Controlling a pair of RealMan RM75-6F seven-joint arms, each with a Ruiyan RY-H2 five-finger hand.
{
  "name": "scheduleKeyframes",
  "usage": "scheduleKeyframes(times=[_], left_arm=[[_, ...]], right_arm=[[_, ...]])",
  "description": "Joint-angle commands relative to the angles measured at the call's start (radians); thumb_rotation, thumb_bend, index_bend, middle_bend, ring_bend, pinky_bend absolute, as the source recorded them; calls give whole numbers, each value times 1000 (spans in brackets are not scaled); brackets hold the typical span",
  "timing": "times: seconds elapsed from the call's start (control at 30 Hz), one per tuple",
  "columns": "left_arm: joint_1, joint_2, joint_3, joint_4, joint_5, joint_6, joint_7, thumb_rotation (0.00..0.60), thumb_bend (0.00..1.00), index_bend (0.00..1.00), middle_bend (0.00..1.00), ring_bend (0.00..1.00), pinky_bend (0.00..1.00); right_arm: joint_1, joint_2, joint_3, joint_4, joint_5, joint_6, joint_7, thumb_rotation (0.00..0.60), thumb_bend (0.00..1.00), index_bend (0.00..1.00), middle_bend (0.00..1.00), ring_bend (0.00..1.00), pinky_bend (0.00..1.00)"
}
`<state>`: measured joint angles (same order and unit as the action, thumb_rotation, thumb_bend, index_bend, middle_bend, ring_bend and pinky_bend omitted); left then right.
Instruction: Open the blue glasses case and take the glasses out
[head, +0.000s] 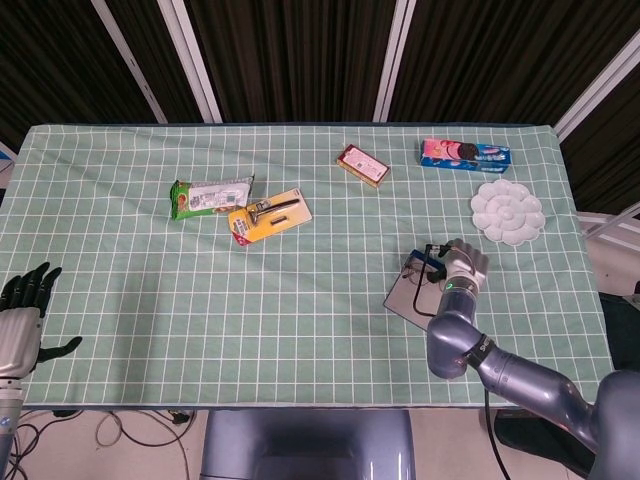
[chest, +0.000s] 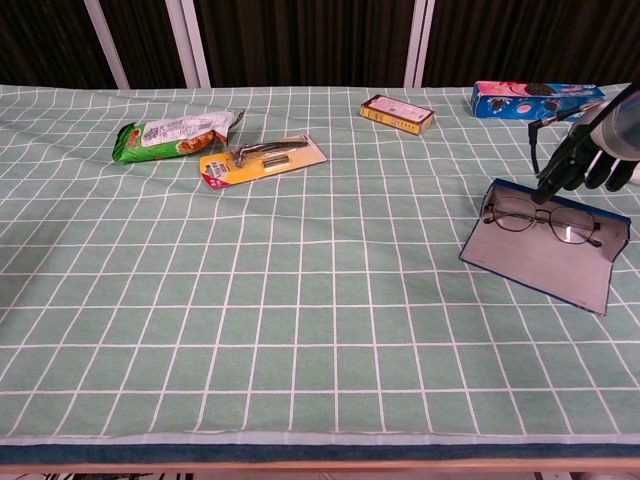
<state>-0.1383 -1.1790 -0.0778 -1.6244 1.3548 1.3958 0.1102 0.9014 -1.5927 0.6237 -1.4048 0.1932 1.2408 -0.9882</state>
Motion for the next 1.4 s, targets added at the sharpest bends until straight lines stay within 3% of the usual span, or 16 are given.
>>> scheduleKeyframes(times=[0.03,1.4], left_arm=[[0,0,0,0,-1,-1,1,600,9,0,0,0,0],[-1,0,-3,-3,-12,-3,8,600,10,0,0,0,0]], right_arm=[[2,-1,0,6,6,-3,-2,600,392,364,913,967,1000],[8,-19,3,87,61,-45,-15,600,467,446,913,968,1000]])
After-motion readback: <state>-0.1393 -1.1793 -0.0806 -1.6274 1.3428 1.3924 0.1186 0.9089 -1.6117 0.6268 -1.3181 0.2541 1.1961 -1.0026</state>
